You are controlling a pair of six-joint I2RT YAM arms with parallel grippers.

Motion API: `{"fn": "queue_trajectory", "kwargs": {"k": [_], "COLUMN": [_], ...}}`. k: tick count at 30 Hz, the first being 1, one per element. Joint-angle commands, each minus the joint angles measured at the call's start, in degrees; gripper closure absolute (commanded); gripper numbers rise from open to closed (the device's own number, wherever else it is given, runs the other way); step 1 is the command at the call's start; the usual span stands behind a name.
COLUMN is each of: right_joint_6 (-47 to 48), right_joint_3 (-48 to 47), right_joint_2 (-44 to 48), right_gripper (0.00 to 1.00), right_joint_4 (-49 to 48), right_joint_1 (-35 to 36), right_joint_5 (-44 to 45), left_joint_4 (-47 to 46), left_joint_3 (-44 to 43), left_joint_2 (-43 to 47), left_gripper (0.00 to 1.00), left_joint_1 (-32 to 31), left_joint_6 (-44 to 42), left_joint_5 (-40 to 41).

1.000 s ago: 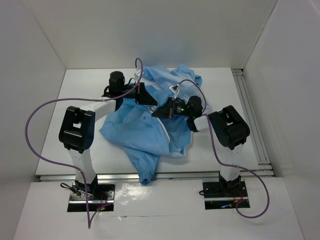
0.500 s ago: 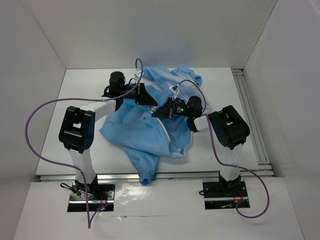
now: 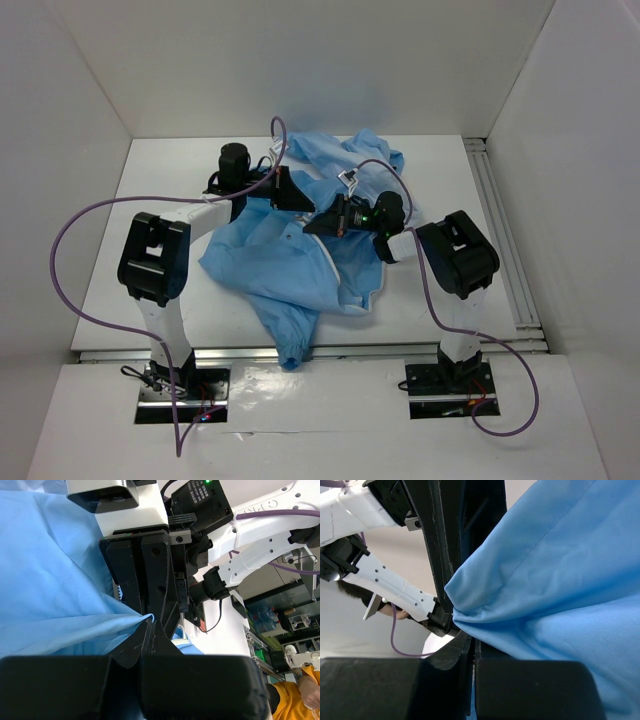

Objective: Zip up the jacket

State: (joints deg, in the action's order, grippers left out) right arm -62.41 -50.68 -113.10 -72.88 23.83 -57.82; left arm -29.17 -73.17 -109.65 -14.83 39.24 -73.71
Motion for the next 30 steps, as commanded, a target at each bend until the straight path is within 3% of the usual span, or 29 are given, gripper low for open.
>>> {"fn": "queue_trajectory", "kwargs": {"k": [1, 30], "right_joint_6": [-0.4, -2.6], "right_joint_3": [-1.7, 0.5], "right_joint_2": [-0.5, 0.6], "right_gripper": [1.00, 1.00], "right_joint_4": [-14.9, -19.5], "right_joint_1": [-0.5, -1.0], "right_joint_5": [-0.9, 0.2], "left_joint_4": [-1.2, -1.2], "left_joint_3": [-1.4, -1.4], "left_joint_2": [-0.1, 0.4], "left_gripper": [1.00, 1.00], "left_joint_1": [-0.5, -0.5], "left_joint_6": [-1.5, -0.9], "left_joint_5": [-1.3, -1.9]}}
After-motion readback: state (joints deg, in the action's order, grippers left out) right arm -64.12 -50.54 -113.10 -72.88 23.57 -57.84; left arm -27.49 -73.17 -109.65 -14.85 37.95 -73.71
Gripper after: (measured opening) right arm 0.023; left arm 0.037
